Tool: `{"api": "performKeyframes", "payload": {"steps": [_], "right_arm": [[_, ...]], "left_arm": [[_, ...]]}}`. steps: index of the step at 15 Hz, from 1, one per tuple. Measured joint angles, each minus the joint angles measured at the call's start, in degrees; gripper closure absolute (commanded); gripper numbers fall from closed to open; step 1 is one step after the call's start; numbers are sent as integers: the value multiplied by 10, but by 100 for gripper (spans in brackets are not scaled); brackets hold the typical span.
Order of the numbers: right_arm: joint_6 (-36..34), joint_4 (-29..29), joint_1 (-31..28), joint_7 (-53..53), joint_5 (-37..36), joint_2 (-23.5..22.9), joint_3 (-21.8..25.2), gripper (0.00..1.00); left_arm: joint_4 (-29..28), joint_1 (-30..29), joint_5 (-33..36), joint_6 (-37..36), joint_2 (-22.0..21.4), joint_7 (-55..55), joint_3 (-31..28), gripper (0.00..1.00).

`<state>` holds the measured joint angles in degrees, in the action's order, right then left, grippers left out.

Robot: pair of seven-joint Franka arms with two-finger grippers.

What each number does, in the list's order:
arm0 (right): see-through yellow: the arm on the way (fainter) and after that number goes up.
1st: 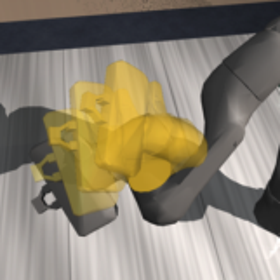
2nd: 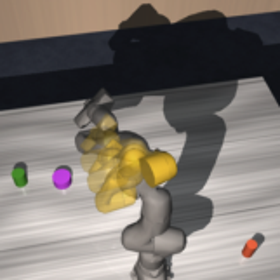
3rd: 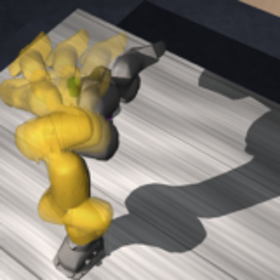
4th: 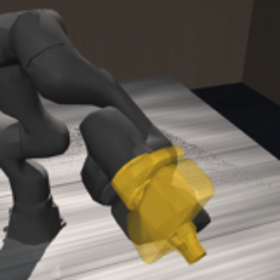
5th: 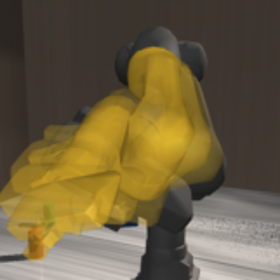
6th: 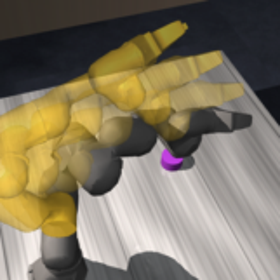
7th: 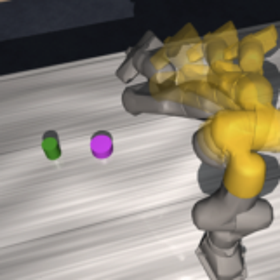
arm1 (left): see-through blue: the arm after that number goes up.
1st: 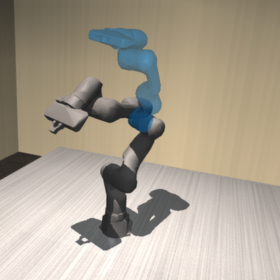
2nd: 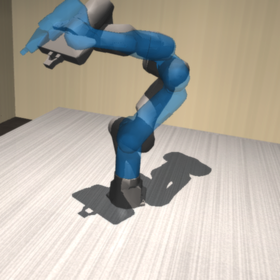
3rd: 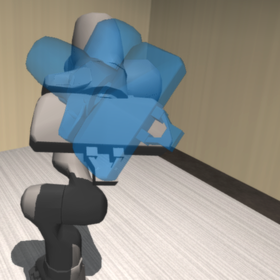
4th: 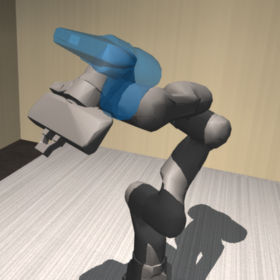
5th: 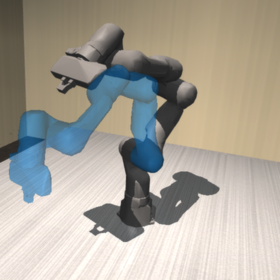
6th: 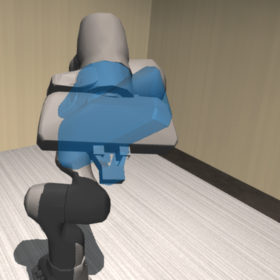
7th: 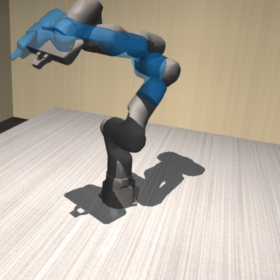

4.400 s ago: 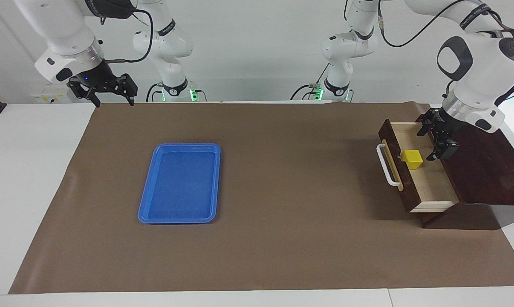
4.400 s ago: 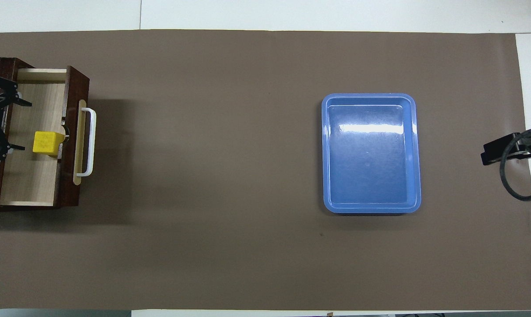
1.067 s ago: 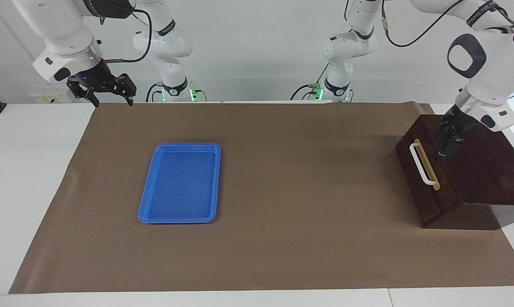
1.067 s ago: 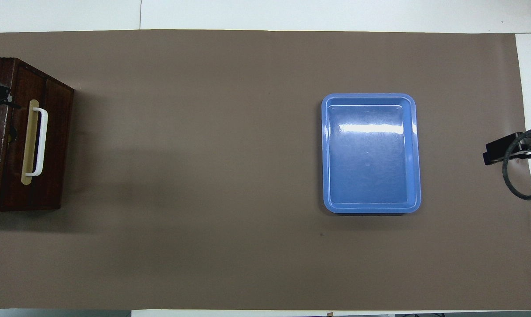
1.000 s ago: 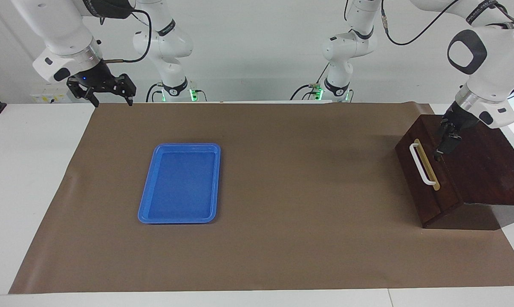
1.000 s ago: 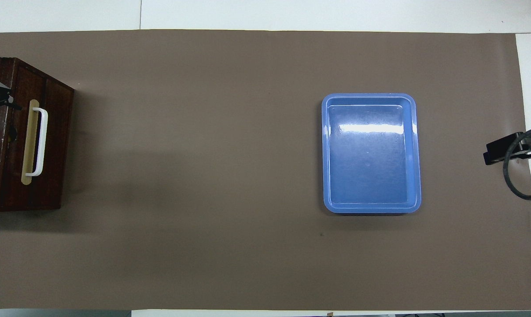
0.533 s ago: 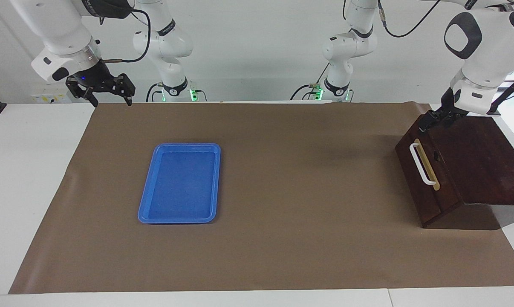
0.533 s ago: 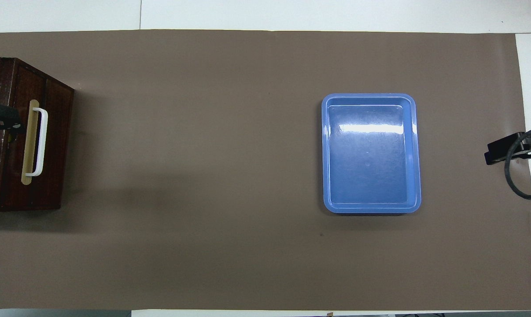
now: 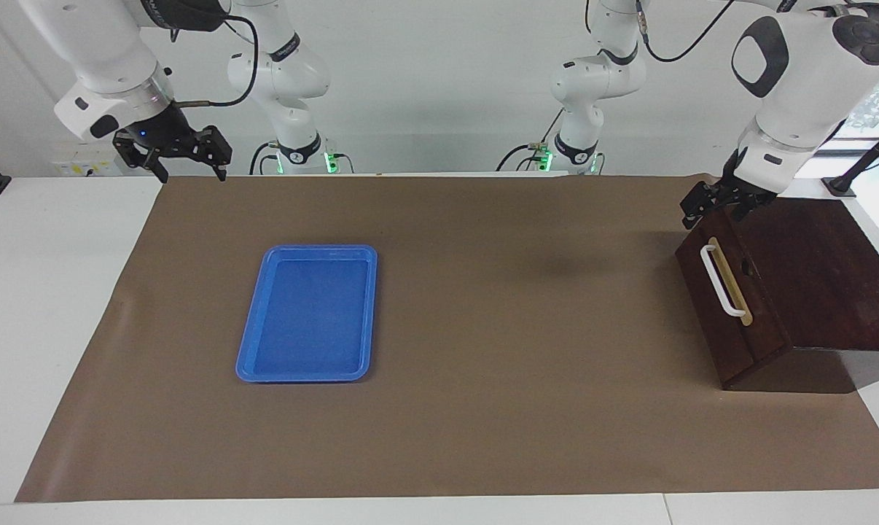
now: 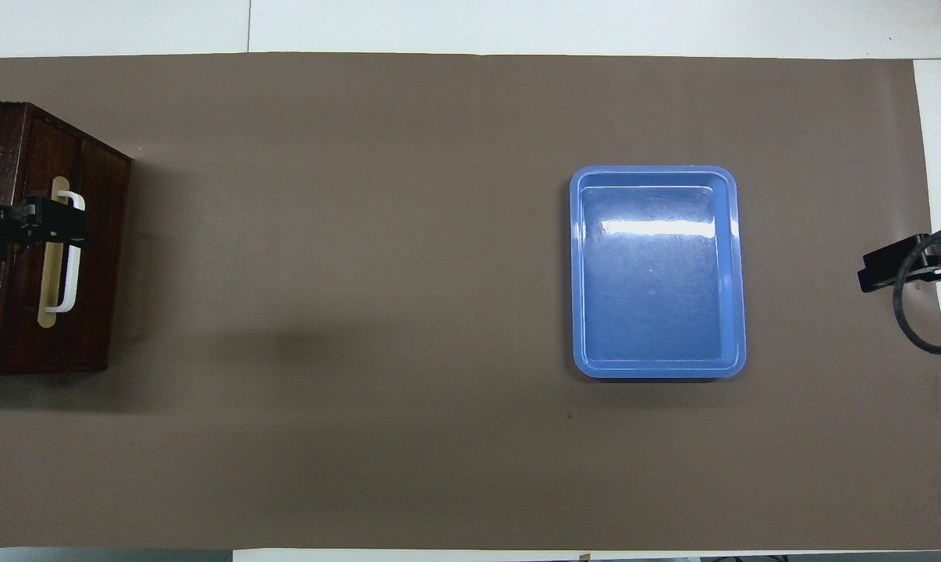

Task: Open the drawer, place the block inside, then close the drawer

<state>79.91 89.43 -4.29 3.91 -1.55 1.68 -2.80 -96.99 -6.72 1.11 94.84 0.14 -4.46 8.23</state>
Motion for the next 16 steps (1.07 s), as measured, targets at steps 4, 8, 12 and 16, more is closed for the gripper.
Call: {"api": "performKeyframes", "payload": {"steps": [4, 8, 12, 16], "right_arm": [[0, 0, 0, 0, 0, 0, 0, 0], [0, 0, 0, 0, 0, 0, 0, 0], [0, 0, 0, 0, 0, 0, 0, 0], [0, 0, 0, 0, 0, 0, 0, 0]], "left_arm": [[1, 5, 0, 0, -4, 1, 0, 0], [2, 5, 0, 0, -7, 4, 0, 0], [9, 5, 0, -13, -10, 7, 14, 0], [11, 14, -1, -29, -11, 10, 23, 0]]}}
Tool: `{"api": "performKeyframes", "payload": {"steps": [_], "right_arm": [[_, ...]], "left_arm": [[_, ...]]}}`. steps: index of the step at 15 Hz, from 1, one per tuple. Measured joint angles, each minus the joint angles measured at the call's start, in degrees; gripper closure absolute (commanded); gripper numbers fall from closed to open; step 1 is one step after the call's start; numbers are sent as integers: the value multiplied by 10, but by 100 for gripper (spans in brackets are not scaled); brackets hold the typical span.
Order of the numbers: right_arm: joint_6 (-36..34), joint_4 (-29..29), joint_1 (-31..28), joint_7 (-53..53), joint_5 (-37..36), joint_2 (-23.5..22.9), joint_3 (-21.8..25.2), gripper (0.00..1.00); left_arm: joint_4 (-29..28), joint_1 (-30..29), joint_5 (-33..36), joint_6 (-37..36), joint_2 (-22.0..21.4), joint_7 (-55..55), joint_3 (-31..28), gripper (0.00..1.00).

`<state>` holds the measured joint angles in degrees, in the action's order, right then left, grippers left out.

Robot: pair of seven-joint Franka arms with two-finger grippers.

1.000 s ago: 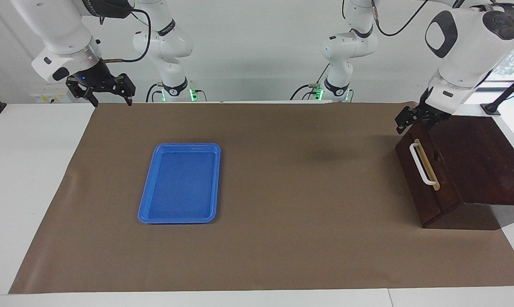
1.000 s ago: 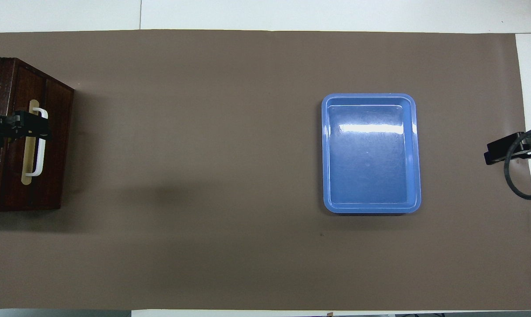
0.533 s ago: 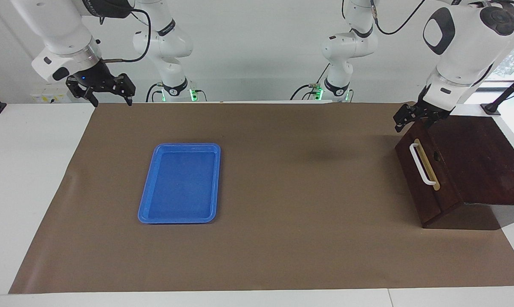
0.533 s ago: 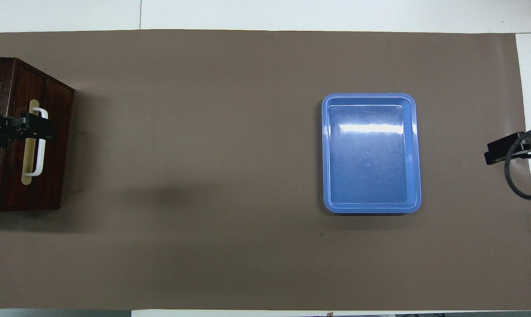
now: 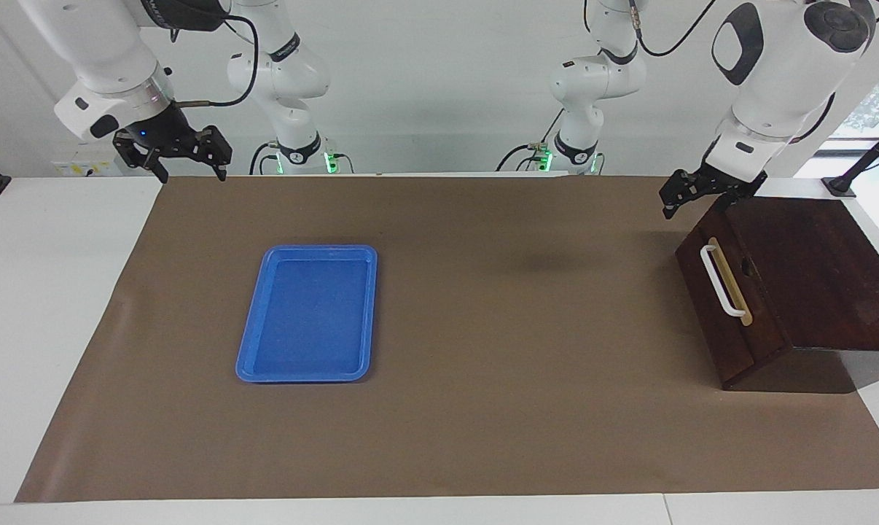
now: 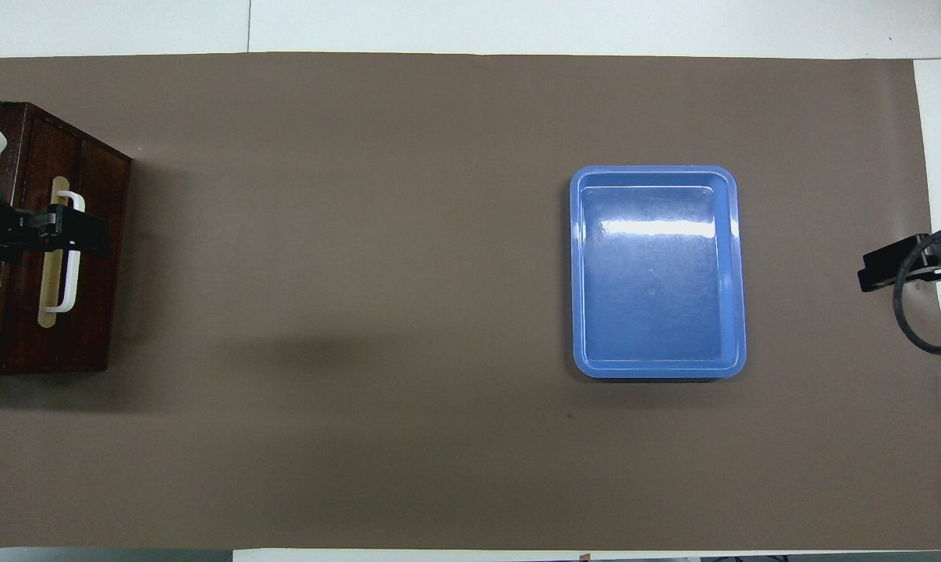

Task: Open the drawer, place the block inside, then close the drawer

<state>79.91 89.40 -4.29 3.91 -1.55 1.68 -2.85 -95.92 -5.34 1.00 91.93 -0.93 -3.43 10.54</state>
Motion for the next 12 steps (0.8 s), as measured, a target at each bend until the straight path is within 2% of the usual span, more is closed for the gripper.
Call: {"api": "performKeyframes", "payload": {"steps": [12], "right_arm": [[0, 0, 0, 0, 0, 0, 0, 0]], "left_arm": [[3, 4, -9, -18, 0, 19, 0, 0]]}}
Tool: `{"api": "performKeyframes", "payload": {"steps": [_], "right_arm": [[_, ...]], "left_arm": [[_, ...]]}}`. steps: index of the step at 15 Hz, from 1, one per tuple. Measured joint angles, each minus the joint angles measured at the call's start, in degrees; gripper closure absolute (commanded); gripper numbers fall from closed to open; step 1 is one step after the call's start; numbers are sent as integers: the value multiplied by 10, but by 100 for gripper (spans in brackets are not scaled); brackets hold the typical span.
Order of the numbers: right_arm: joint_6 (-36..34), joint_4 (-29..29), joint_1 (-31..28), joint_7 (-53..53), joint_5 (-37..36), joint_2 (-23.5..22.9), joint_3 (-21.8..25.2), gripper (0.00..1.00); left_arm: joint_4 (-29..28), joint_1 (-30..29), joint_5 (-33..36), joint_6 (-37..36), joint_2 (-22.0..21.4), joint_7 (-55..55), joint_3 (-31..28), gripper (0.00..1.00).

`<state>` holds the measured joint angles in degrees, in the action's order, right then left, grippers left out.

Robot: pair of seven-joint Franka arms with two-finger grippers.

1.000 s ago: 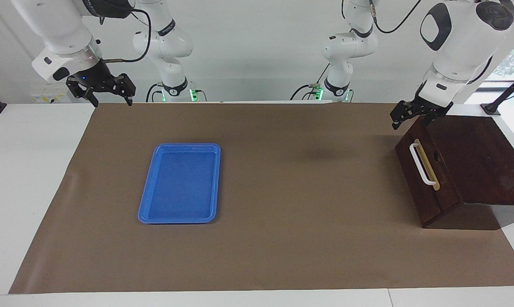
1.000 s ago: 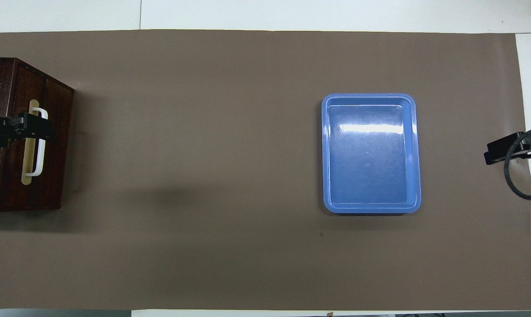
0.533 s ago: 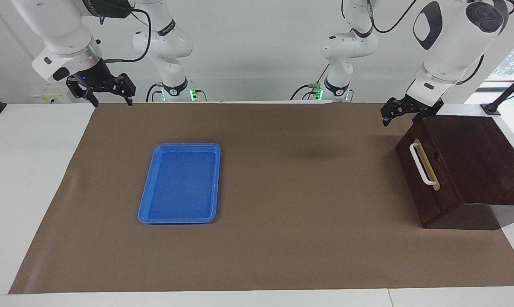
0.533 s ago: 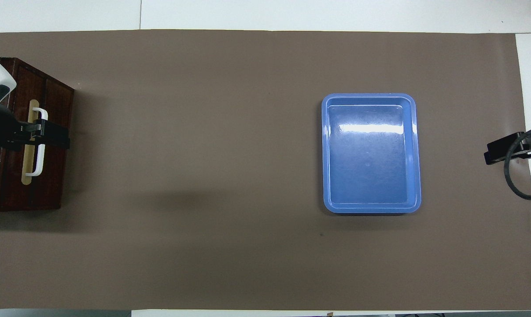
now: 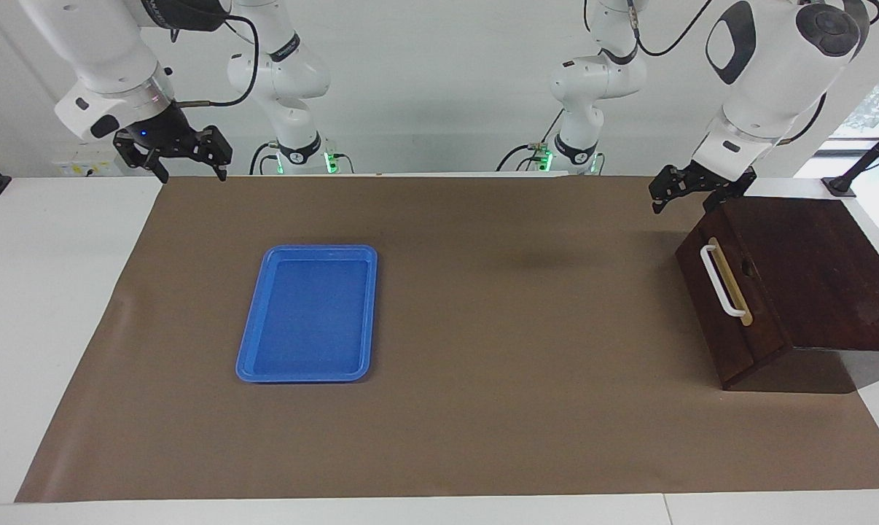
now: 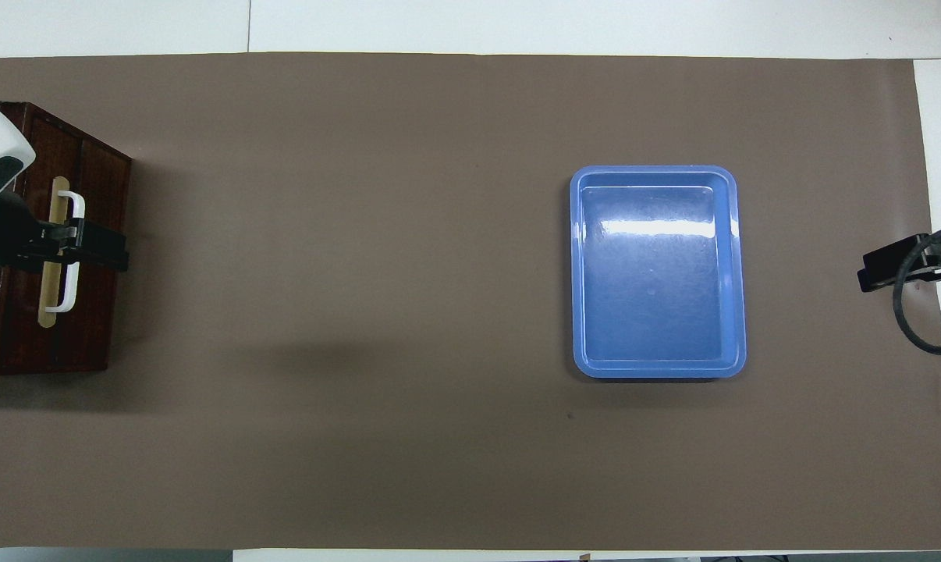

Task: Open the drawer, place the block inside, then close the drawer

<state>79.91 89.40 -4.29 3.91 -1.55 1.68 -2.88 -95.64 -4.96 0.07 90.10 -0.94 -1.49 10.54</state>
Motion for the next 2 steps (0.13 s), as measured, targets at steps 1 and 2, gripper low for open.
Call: {"api": "performKeyframes", "payload": {"steps": [1, 2], "right_arm": [[0, 0, 0, 0, 0, 0, 0, 0], [0, 0, 0, 0, 0, 0, 0, 0]], "left_arm": [[0, 0, 0, 0, 0, 0, 0, 0], [1, 0, 0, 0, 0, 0, 0, 0]]}}
